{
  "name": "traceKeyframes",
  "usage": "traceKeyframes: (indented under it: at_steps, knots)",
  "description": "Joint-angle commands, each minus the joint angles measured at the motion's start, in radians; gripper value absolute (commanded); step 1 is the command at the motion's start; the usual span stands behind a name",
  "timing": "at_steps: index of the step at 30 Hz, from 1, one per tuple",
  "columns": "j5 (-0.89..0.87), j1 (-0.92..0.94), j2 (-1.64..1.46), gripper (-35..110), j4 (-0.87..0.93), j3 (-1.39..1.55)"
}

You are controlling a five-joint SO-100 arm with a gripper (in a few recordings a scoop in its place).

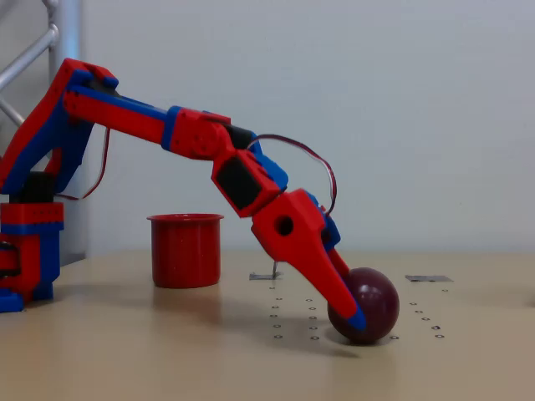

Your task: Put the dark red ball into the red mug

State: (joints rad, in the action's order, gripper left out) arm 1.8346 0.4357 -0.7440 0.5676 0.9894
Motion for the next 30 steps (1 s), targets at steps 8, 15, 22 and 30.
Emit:
traceKeyframes:
  at_steps: [8,15,22,30]
  knots:
    - [-0.032,-0.035,-0.035,42,-0.017,-0.127]
    - [-0.048,-0.064,-0.017,41,-0.009,-0.15]
    - [-0.032,-0.077,0.003,38,0.026,-0.181]
    - [-0.009,-0.08,0.014,32,0.072,-0.206]
